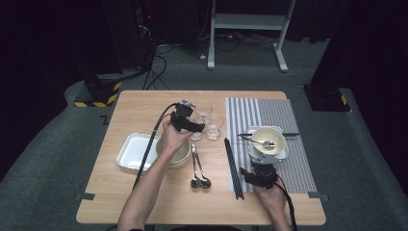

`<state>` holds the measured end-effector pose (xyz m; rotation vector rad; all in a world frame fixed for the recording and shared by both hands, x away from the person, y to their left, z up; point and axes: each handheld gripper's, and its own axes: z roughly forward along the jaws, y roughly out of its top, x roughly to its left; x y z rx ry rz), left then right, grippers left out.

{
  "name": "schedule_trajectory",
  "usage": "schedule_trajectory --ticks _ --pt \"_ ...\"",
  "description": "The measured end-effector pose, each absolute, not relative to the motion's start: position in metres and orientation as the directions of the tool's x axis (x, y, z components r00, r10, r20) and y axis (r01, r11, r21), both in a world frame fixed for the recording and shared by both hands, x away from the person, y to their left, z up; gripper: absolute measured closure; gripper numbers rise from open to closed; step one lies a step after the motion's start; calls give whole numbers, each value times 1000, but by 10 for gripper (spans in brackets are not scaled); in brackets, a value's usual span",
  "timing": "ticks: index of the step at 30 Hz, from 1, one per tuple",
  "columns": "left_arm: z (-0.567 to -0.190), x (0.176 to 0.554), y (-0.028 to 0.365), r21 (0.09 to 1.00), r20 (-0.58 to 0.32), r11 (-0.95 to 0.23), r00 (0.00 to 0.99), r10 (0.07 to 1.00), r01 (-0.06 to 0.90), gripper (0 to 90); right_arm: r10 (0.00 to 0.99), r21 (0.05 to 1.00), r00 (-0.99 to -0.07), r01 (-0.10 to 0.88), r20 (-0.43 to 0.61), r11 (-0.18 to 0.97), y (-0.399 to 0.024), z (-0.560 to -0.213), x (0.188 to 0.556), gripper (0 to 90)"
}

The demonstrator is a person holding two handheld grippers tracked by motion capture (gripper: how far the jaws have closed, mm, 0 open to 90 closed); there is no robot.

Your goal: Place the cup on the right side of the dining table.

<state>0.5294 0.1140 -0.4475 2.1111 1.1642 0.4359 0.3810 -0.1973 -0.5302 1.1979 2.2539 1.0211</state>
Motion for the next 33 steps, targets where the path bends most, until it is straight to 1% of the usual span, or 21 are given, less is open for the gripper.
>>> schedule_trajectory --ticks 3,5,9,13,24,28,33 --pt "-449 530 114 692 -23 -384 551 834 611 130 829 753 -559 545 -2 369 -197 -530 381 411" --pt "-451 532 116 681 -33 -386 552 833 623 142 829 752 -559 545 -4 371 -197 -530 381 411" --pt "-453 533 116 678 -29 -392 556 831 622 143 830 751 -558 544 -9 374 -197 -530 381 411" --pt "-454 534 115 680 -4 -410 563 827 608 142 830 751 -558 545 -8 373 -197 -530 381 411" --pt "-453 537 115 681 -3 -427 585 811 595 151 830 750 -557 546 -8 373 -196 -530 380 411" --pt "-453 538 115 684 -18 -415 583 812 600 151 831 750 -557 546 -9 374 -196 -530 380 410" --pt "-454 539 111 672 -7 -429 585 811 603 156 830 750 -558 545 -9 375 -196 -530 380 409"
